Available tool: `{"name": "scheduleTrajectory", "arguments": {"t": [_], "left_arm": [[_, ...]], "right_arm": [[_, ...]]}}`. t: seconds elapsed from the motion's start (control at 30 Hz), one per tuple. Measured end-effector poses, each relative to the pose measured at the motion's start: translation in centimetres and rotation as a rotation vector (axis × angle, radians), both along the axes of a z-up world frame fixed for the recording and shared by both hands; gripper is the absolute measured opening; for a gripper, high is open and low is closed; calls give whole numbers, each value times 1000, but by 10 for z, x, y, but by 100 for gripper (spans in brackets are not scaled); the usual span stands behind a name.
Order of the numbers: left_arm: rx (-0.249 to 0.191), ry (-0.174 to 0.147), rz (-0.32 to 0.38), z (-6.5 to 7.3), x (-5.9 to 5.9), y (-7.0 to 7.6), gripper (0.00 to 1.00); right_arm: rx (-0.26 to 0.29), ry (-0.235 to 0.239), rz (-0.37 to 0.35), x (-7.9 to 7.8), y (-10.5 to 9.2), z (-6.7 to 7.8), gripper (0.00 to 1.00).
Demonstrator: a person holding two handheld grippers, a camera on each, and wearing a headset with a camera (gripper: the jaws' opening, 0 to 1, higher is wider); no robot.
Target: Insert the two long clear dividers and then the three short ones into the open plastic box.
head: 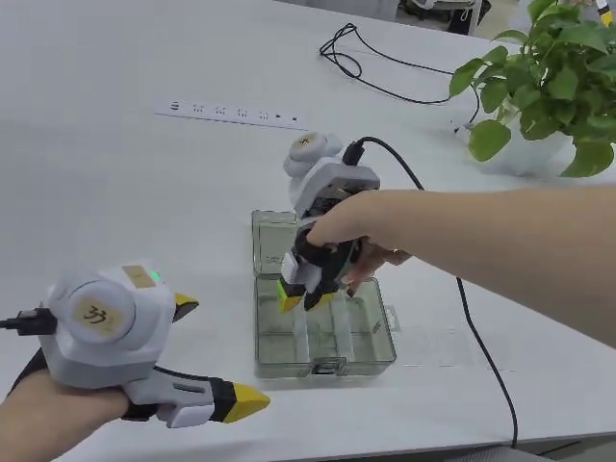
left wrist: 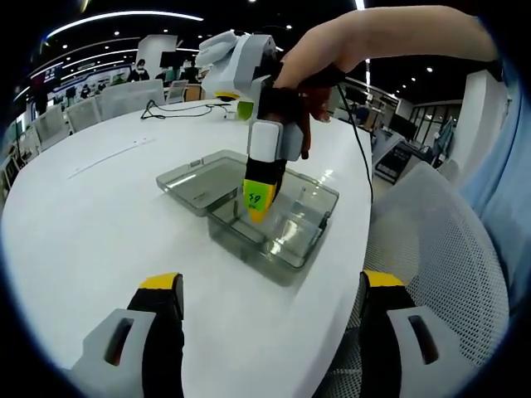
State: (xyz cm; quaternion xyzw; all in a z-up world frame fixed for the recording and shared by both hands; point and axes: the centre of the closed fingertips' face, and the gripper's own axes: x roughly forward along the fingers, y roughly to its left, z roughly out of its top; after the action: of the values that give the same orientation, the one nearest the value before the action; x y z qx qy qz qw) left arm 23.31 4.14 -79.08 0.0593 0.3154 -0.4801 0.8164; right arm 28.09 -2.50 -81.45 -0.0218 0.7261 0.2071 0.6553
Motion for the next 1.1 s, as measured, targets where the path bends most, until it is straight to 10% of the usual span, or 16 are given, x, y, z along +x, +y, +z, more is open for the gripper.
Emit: {"name": "scheduleTrajectory", "arguments": {"t": [0.57, 0.97, 1.1], "left_arm": [[10, -6, -10, 3, -2, -3, 89], [11, -15, -2, 8, -2, -4, 89], [17, -22, -1, 12, -3, -4, 89]], "right_arm": [[130, -52, 26, -7, 9, 10, 68], [285, -95, 17, -10, 26, 32, 72], [393, -184, 21, -1, 32, 44, 75]]}}
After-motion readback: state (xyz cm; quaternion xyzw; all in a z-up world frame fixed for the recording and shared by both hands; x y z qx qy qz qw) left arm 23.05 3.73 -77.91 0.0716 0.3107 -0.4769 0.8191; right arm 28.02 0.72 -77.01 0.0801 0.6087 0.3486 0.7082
